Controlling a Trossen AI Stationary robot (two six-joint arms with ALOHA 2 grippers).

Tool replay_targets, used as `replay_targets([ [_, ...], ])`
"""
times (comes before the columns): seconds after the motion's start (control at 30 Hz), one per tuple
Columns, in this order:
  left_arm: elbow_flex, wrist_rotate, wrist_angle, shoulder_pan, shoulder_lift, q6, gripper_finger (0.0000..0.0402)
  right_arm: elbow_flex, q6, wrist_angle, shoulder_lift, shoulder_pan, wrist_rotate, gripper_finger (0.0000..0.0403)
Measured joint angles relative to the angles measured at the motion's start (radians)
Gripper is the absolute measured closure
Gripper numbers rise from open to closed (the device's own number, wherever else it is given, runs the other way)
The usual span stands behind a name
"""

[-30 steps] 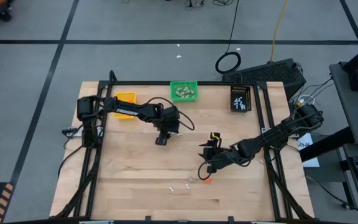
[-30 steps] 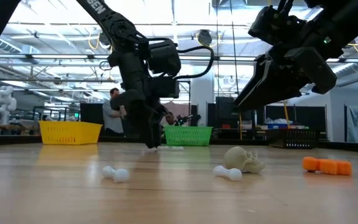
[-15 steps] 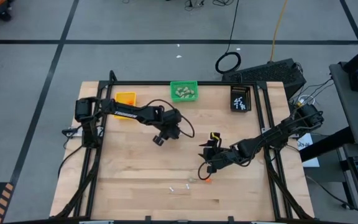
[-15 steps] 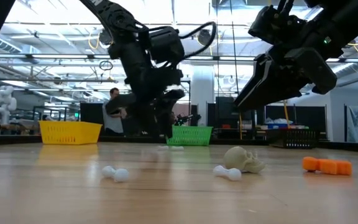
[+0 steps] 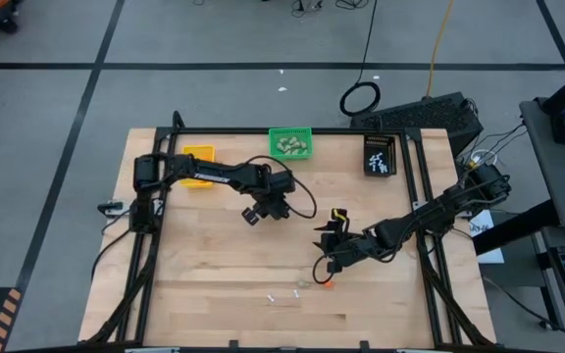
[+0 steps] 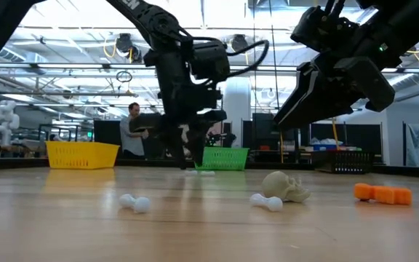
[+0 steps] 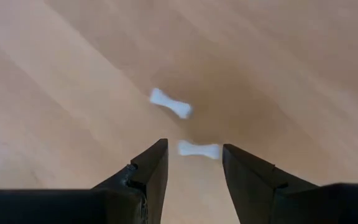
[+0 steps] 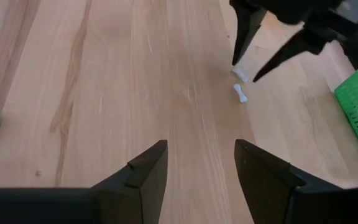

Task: Sort Halloween decoration
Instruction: Put the white bone toy into the black bin

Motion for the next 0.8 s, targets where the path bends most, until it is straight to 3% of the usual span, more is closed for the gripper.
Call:
replay_targets([
  [0.2,0.023,-0.052,0.0,-0.001,0.042,-0.045,0.0242,0.0,0.01,-0.018,0.0,0.0,-0.002,0.0232],
  [0.8,0.025,-0.044,-0.025,-0.014,0.042,-0.131,0.0242,0.0,0.022,-0.038,0.0,0.0,-0.002,0.0232],
])
